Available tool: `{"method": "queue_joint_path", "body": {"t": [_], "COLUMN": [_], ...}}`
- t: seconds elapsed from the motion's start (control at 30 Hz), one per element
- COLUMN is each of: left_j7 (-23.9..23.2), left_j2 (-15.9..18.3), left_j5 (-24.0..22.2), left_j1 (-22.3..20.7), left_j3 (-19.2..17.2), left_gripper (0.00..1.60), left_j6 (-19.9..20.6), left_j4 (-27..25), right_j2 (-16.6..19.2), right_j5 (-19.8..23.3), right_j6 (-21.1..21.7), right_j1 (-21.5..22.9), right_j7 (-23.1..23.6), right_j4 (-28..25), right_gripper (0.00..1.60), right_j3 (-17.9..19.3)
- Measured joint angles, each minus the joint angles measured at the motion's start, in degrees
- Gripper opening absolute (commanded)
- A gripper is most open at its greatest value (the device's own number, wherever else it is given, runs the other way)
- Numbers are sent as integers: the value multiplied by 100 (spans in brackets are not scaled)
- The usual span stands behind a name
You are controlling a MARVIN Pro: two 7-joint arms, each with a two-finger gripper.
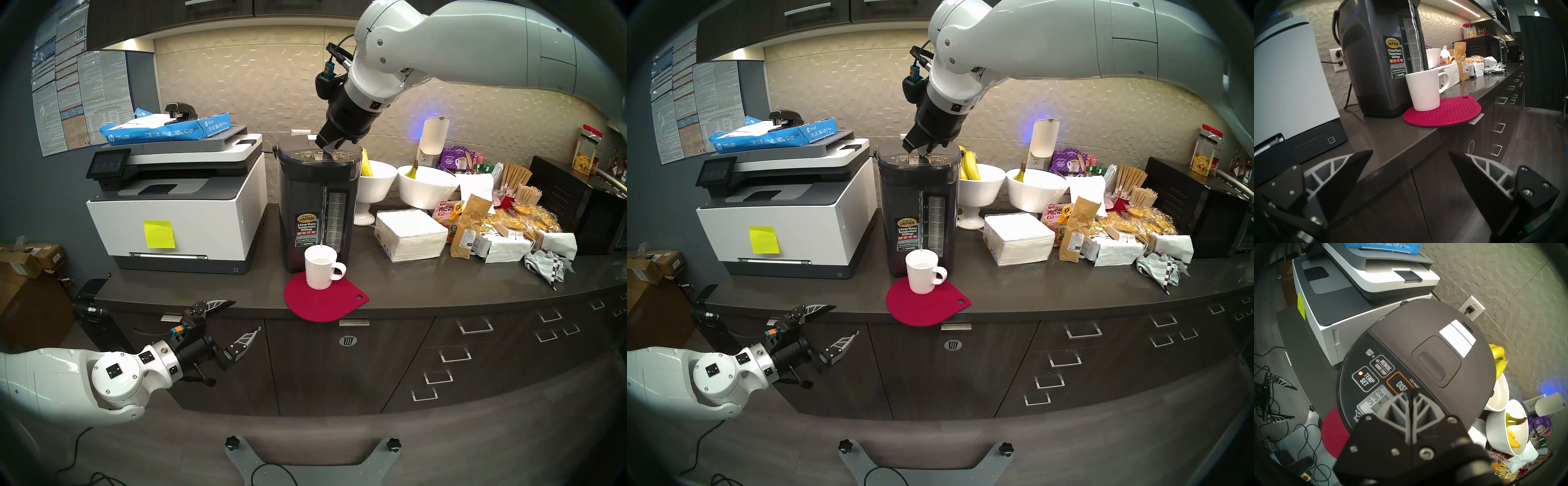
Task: Press the water dispenser button and fill the cup
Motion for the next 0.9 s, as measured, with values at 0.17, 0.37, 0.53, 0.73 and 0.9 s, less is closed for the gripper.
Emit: {"method": "queue_joint_path", "body": {"t": [0.17,0.37,0.53,0.73,0.9], "left_j7": [0,1,2,3,3], "left_j2": [0,0,0,0,0], "left_j5": [0,0,0,-1,-1], "left_j1": [-2,-5,-7,-11,-13], "left_j3": [2,6,8,10,13], "left_gripper": [160,160,160,160,160], "left_j6": [0,0,0,0,0], "left_j4": [0,0,0,0,0], "right_j2": [-4,-11,-13,-13,-15], "right_j5": [0,0,0,-6,-16], "right_j6": [0,0,0,-1,-6], "right_j1": [0,1,1,3,2], "right_j7": [-6,-14,-17,-21,-21], "right_j4": [0,0,0,-6,-7], "right_gripper": [0,0,0,0,0], "right_j3": [1,1,1,0,0]}}
